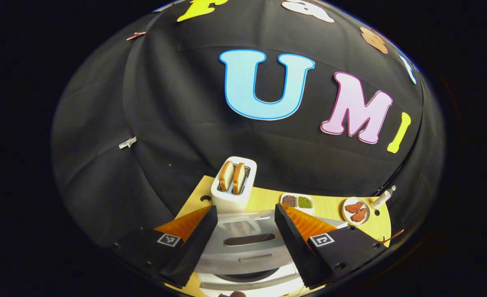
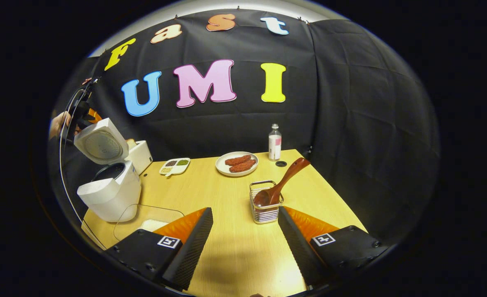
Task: Close the left gripper, press the button to open the rice cooker; take a wooden spoon from the chopstick holder with the right hand, scoop a spoonful of rice and pour it into the rice cooker, then put the wooden spoon back into the chopstick holder.
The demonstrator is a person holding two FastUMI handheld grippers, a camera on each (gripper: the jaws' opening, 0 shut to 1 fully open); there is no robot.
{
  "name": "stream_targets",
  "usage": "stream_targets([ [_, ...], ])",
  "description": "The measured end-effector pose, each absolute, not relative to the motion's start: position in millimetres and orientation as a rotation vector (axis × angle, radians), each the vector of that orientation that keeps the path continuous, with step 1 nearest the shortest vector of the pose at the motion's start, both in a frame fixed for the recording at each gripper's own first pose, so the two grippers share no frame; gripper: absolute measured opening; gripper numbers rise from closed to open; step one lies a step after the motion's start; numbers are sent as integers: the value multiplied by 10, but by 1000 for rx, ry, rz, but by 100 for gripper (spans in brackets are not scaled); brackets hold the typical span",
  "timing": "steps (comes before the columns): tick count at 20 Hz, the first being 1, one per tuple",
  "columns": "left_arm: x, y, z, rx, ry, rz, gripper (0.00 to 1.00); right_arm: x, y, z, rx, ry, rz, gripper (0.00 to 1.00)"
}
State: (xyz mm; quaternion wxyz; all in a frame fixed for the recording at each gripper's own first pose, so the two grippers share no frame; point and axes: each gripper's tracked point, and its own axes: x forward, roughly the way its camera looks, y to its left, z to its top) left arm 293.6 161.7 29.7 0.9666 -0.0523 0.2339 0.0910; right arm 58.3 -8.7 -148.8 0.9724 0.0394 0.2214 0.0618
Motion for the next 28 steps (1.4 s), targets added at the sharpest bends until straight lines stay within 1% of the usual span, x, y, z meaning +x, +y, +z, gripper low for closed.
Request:
stream_targets([
  [4, 2613, 1487, -182, -101, 472, 195, 98, 454, 48, -1554, 77, 468, 160, 100],
  [7, 2441, 1379, -541, -40, 467, 187, 98, 404, 120, -1564, 66, 473, 179, 99],
  [9, 2347, 1336, -802, -54, 476, 195, 98, 388, 155, -1571, 53, 473, 186, 99],
  [11, 2274, 1303, -1037, -76, 446, 209, 99, 364, 176, -1588, 42, 475, 191, 99],
  [13, 2129, 1256, -1326, -49, 450, 216, 99, 321, 212, -1587, 38, 477, 196, 99],
  [14, 2087, 1242, -1315, 3, 399, 211, 99, 306, 221, -1598, 31, 478, 198, 99],
  [16, 2062, 1207, -1343, 22, 374, 188, 99, 280, 242, -1633, 17, 485, 203, 99],
  [21, 2041, 1184, -1368, 13, 396, 158, 100, 237, 370, -1653, 14, 490, 222, 99],
  [25, 1992, 1147, -1333, 37, 357, 148, 100, 312, 443, -1580, 16, 472, 239, 99],
  [27, 1826, 1208, -1203, 49, 330, 201, 99, 354, 510, -1468, 6, 443, 251, 99],
  [28, 1745, 1222, -1027, 49, 272, 224, 96, 389, 532, -1393, -3, 423, 254, 99],
])
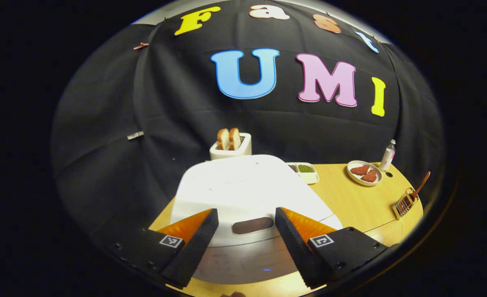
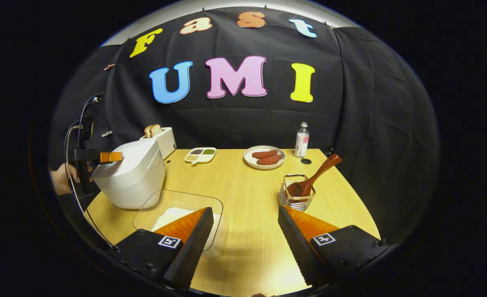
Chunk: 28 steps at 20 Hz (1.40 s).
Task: Close the left gripper, press the button to open the rice cooker; take a wooden spoon from the chopstick holder with the right hand, scoop a spoonful of rice and pour it into the rice cooker, then put the wooden spoon back into the chopstick holder.
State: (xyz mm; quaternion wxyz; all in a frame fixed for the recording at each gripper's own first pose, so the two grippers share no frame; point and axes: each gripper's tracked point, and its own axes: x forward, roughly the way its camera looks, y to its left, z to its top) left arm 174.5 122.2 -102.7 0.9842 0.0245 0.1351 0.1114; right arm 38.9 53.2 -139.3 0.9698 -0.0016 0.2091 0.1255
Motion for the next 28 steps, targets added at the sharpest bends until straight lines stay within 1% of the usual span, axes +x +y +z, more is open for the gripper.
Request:
stream_targets([
  [3, 1354, 1084, -455, -11, 122, 218, 95, 471, 642, -1128, -7, 365, 257, 99],
  [7, 781, 993, 19, -8, 34, 168, 95, 531, 734, -563, 3, 241, 222, 99],
  [10, 407, 920, 101, 11, 25, 144, 97, 448, 808, -105, 43, 146, 194, 99],
  [13, 73, 758, 92, 21, 18, 112, 97, 259, 764, 222, 49, 74, 182, 99],
  [15, -102, 683, 49, 43, -1, 104, 97, 119, 628, 240, 42, 62, 164, 100],
  [18, -377, 470, -18, 1, -14, 85, 97, -116, 444, 61, 63, 105, 159, 100],
  [19, -452, 413, -17, -14, -19, 87, 97, -170, 351, 7, 54, 115, 160, 96],
  [20, -528, 350, -25, -24, -20, 91, 97, -216, 263, -23, 37, 122, 168, 100],
  [24, -777, 51, -7, -30, -20, 106, 97, -372, -48, -34, 18, 127, 215, 100],
  [28, -1070, -198, 53, -56, -26, 117, 97, -513, -256, -36, 33, 133, 230, 100],
])
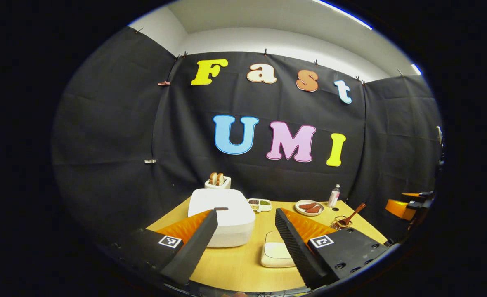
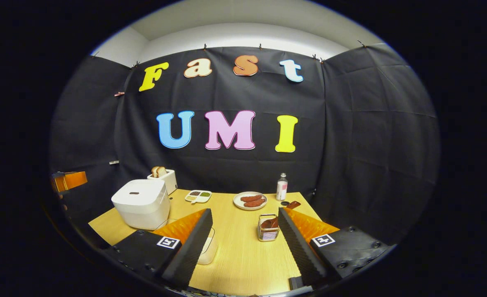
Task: Close the left gripper, press the button to open the rice cooker; take a wooden spoon from the chopstick holder with the right hand, scoop a spoonful of rice and pour it into the rice cooker, then put the wooden spoon back into the chopstick holder.
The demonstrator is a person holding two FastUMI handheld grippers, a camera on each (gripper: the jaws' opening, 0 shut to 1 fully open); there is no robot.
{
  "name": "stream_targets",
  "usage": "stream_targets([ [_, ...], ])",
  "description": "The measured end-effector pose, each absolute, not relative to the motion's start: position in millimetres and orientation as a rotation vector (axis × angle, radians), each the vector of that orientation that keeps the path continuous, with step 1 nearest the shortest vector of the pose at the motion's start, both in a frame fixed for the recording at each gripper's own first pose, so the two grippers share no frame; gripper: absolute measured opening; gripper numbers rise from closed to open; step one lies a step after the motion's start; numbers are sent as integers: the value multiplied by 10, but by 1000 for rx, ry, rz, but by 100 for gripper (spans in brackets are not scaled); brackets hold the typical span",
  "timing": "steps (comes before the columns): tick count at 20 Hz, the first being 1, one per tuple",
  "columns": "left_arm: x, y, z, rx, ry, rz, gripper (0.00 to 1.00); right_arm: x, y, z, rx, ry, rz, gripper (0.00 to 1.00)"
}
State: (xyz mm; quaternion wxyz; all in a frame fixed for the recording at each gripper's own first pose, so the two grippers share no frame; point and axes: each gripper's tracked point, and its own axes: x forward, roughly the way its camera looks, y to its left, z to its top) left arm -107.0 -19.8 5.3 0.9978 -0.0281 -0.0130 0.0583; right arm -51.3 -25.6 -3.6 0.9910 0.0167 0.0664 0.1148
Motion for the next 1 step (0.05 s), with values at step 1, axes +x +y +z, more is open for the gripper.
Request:
stream_targets([
  [1, -1127, -247, 52, -56, -27, 120, 97, -548, -286, -32, 36, 135, 238, 100],
])
